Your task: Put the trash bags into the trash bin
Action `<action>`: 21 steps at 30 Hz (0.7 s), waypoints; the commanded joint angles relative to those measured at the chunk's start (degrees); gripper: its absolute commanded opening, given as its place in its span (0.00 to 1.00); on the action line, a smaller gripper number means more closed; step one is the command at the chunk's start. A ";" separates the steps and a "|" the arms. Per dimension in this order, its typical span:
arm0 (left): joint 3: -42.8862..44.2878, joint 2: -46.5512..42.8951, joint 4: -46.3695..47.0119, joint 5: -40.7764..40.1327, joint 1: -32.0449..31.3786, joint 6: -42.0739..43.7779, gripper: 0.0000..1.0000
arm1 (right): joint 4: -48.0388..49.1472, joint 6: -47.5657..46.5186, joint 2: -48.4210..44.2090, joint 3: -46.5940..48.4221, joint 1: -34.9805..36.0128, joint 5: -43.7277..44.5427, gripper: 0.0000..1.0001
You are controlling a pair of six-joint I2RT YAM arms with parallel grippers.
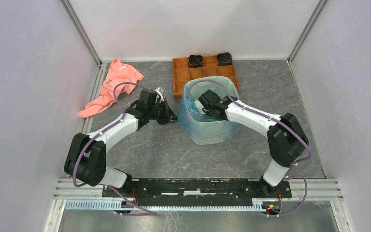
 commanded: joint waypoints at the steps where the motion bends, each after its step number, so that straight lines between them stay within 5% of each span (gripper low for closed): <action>1: 2.43 -0.48 0.39 -0.04 -0.31 2.79 0.02 | 1.97 0.19 -1.87 -1.62 0.07 2.76 0.01; 8: 2.14 -0.74 0.41 0.46 -0.29 2.79 0.02 | 3.12 0.20 1.65 -1.64 -0.37 1.11 0.18; 21: 1.86 -1.99 -0.36 0.39 -0.58 3.87 0.10 | 3.14 1.10 5.40 0.36 -0.70 -3.16 0.29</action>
